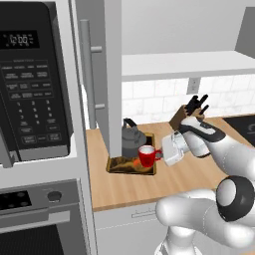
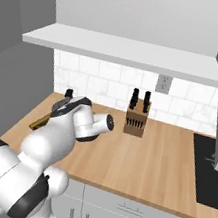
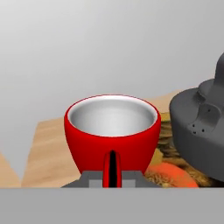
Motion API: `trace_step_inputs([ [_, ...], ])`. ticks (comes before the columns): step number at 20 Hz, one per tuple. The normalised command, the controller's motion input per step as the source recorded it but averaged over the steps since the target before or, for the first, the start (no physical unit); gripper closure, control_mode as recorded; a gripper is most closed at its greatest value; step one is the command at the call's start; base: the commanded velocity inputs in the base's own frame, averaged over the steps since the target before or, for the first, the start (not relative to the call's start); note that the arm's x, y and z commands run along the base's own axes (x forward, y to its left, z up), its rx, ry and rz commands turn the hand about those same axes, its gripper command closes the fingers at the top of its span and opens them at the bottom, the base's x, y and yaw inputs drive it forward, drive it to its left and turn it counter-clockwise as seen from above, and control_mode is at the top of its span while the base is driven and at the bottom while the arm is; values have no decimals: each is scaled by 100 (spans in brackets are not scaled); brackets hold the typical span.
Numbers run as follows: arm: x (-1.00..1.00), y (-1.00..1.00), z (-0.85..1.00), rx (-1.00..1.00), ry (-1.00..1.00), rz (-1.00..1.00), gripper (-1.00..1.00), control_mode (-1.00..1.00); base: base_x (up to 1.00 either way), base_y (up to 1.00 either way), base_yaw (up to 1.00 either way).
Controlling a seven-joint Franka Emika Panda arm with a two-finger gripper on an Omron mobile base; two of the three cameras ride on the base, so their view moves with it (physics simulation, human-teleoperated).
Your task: Pick the kettle from the counter and place it on the tray. Then pick the mug from the cabinet and place it on the tray. Then close the cabinet doors.
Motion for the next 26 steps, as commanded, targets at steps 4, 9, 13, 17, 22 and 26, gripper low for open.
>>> trace_step_inputs([
  [4,21,2,-25,0,0,0,100,-100,0,0,0],
  [9,27,0,-25,0,0,0,100,-100,0,0,0],
  [13,37,0,-20,0,-1,0,100,-100,0,0,0],
  [17,34,0,-17,0,0,0,100,-100,0,0,0],
  [22,25,0,-30,0,0,0,100,-100,0,0,0],
  [26,13,0,-38,0,0,0,100,-100,0,0,0],
])
